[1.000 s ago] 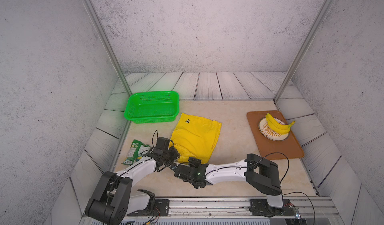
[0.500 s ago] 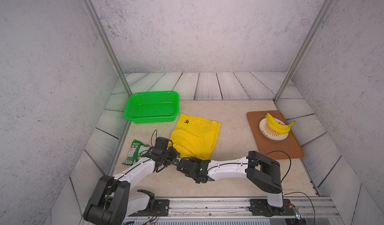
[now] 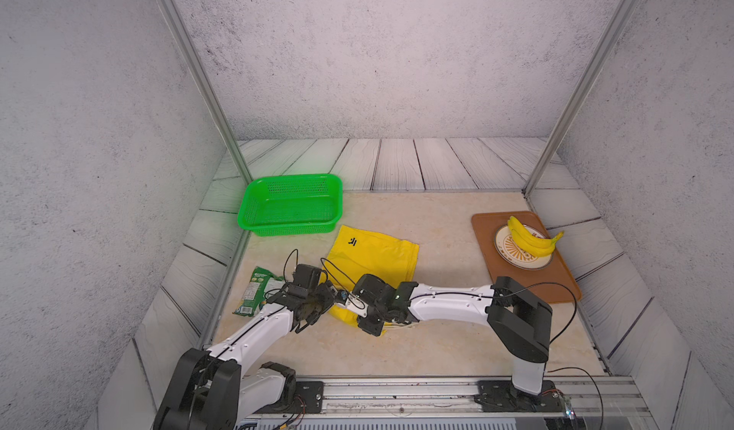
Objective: Roll up the shorts
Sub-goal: Roll the shorts at the center of the board.
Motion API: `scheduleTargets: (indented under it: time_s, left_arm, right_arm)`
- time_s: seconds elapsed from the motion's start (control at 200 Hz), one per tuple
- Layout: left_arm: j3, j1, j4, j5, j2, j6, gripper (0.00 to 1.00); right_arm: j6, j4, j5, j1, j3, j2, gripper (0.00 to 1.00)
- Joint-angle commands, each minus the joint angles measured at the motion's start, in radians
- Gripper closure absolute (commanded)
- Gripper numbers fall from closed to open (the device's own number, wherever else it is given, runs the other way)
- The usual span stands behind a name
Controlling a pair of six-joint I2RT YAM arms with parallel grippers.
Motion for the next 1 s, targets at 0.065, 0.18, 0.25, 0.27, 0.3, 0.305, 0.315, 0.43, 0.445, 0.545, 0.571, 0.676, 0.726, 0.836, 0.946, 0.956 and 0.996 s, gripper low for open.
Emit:
scheduleTargets:
  time_s: [0.065,0.18,0.25,0.27,0.3,0.305,0.315,0.43,0.445,0.545,0.571,0.676,0.726,0.836,0.946,0.956,0.996]
  left_arm:
    - [0.050,0.030,-0.047,-0.078,-0.039,0.029,0.10]
    - [0.064,0.038,-0.066,-0.082,-0.084,0.044,0.08]
    - [0.059,0.038,-0.072,-0.084,-0.122,0.049,0.05]
    - [0.056,0.039,-0.072,-0.083,-0.132,0.050,0.05]
    - [0.050,0.038,-0.072,-0.081,-0.151,0.051,0.04]
    - [0.049,0.039,-0.072,-0.081,-0.155,0.051,0.03]
    - [0.048,0.039,-0.072,-0.081,-0.162,0.052,0.03]
    - [0.008,0.038,-0.051,-0.049,-0.246,0.066,0.00]
    - [0.000,0.039,-0.043,-0.041,-0.257,0.068,0.01]
    - [-0.064,0.038,0.014,0.014,-0.329,0.072,0.06]
    - [-0.083,0.038,0.027,0.021,-0.343,0.066,0.07]
    - [-0.155,0.038,0.069,0.034,-0.368,0.033,0.10]
    - [-0.177,0.038,0.072,0.036,-0.360,0.019,0.11]
    - [-0.195,0.038,0.081,0.034,-0.316,0.005,0.07]
    - [-0.204,0.038,0.146,0.023,-0.250,-0.003,0.02]
    - [-0.204,0.038,0.153,0.022,-0.243,-0.003,0.02]
    - [-0.204,0.038,0.181,0.015,-0.211,-0.004,0.02]
  right_arm:
    - [0.083,-0.090,-0.386,-0.081,0.019,0.026,0.98]
    - [0.126,-0.061,-0.500,-0.128,0.027,0.057,0.98]
    - [0.163,-0.032,-0.562,-0.161,0.026,0.091,0.98]
    - [0.174,-0.024,-0.582,-0.170,0.027,0.104,0.98]
    - [0.191,-0.009,-0.609,-0.186,0.026,0.122,0.98]
    - [0.193,-0.006,-0.613,-0.189,0.026,0.125,0.98]
    - [0.198,-0.002,-0.619,-0.193,0.025,0.131,0.98]
    - [0.270,0.049,-0.669,-0.237,0.022,0.200,0.98]
    - [0.277,0.056,-0.676,-0.240,0.022,0.207,0.98]
    - [0.302,0.070,-0.676,-0.259,0.020,0.243,0.98]
    - [0.302,0.073,-0.675,-0.261,0.018,0.248,0.98]
    - [0.307,0.087,-0.669,-0.265,0.007,0.256,0.98]
    - [0.307,0.089,-0.666,-0.267,0.003,0.256,0.98]
    - [0.312,0.098,-0.667,-0.272,-0.003,0.252,0.97]
    - [0.312,0.099,-0.661,-0.272,-0.007,0.246,0.96]
    - [0.312,0.098,-0.660,-0.272,-0.007,0.246,0.96]
    - [0.311,0.097,-0.658,-0.272,-0.006,0.246,0.96]
